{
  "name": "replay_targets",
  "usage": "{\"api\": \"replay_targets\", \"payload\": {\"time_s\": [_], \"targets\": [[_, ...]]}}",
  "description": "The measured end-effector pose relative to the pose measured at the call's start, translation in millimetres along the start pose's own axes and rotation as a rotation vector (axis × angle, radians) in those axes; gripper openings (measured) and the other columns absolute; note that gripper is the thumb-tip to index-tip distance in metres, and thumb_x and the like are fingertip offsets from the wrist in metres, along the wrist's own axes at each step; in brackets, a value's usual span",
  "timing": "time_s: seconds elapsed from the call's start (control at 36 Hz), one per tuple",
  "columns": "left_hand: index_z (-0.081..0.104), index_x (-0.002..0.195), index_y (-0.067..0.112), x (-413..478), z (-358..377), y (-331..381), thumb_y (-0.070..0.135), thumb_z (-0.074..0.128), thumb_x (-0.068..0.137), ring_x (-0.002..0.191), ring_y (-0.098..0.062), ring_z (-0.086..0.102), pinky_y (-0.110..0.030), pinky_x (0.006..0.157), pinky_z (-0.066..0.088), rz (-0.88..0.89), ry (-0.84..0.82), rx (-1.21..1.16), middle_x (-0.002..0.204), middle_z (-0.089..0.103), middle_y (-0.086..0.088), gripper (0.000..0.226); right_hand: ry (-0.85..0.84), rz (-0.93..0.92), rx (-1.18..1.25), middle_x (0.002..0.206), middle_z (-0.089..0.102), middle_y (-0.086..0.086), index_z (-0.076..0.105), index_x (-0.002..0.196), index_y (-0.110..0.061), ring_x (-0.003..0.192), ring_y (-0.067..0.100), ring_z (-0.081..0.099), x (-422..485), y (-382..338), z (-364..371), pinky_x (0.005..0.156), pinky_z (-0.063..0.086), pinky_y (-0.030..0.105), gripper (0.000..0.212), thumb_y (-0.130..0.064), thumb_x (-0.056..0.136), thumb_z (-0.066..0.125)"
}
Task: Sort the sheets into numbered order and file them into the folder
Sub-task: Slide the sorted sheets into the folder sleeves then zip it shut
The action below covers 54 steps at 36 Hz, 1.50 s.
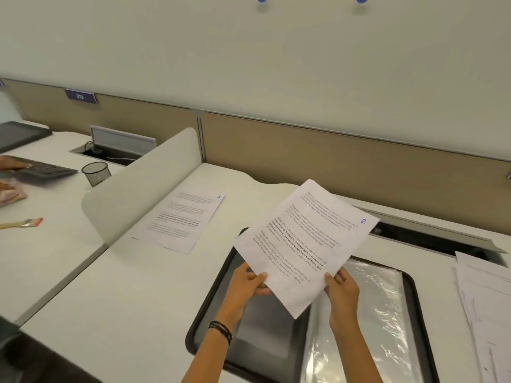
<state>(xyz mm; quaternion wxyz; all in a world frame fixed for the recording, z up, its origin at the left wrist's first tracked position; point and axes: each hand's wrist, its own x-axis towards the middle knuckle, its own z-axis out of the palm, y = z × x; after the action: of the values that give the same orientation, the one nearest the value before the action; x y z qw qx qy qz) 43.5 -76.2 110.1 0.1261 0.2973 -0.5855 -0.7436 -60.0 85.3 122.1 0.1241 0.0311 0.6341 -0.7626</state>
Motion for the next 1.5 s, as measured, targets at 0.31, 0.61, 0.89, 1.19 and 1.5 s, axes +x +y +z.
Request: {"api": "replay_targets", "payload": {"time_s": [0.31,0.61,0.89,1.19,1.5], "targets": [[0.052,0.125,0.007,20,-110,-4,-0.002,0.058,0.091,0.075,-0.018,0.067,-0.023,0.061,0.056,0.034,0.195,-0.072,0.101,0.068,-0.013,0.036,-0.143,-0.034,-0.337,0.107,0.065,0.002,0.057,0.121,-0.011,0.106,0.018,0.06,3,66,38,0.096,0.043,0.028,0.028,-0.003,0.094,0.051],[0.052,0.121,0.002,34,-212,-26,-0.004,0.055,0.092,0.088,-0.028,0.062,-0.023,0.062,0.058,0.063,0.45,-0.141,0.113,0.061,-0.017,0.029,-0.43,-0.372,-0.797,0.117,0.057,-0.014,0.058,0.105,-0.035,0.11,-0.007,0.05,-5,145,56,0.097,0.029,0.001,0.035,-0.004,0.09,0.055],[0.051,0.123,0.002,63,-255,-25,-0.006,0.051,0.094,0.089,-0.028,0.061,-0.025,0.062,0.059,0.069,0.549,-0.165,0.111,0.06,-0.013,0.03,-0.448,-0.563,-0.952,0.135,0.044,-0.017,0.06,0.12,-0.029,0.127,-0.01,0.032,1,174,54,0.112,0.004,0.008,0.045,-0.039,0.091,0.028],[0.046,0.129,-0.005,92,-278,-27,-0.007,0.049,0.094,0.1,-0.032,0.057,-0.021,0.059,0.058,0.041,0.57,-0.122,0.125,0.056,-0.021,0.036,-0.437,-0.592,-0.943,0.136,0.046,-0.016,0.056,0.121,-0.034,0.129,-0.012,0.031,1,180,53,0.113,0.006,0.009,0.041,-0.04,0.093,0.028],[0.056,0.104,0.001,108,-285,-28,-0.001,0.053,0.094,0.071,-0.019,0.062,-0.017,0.053,0.056,0.048,0.59,-0.124,0.106,0.059,-0.018,0.01,-0.442,-0.572,-0.97,0.138,0.044,-0.018,0.044,0.12,-0.05,0.131,-0.014,0.025,3,181,52,0.113,0.005,0.01,0.048,-0.066,0.091,0.008]]}}
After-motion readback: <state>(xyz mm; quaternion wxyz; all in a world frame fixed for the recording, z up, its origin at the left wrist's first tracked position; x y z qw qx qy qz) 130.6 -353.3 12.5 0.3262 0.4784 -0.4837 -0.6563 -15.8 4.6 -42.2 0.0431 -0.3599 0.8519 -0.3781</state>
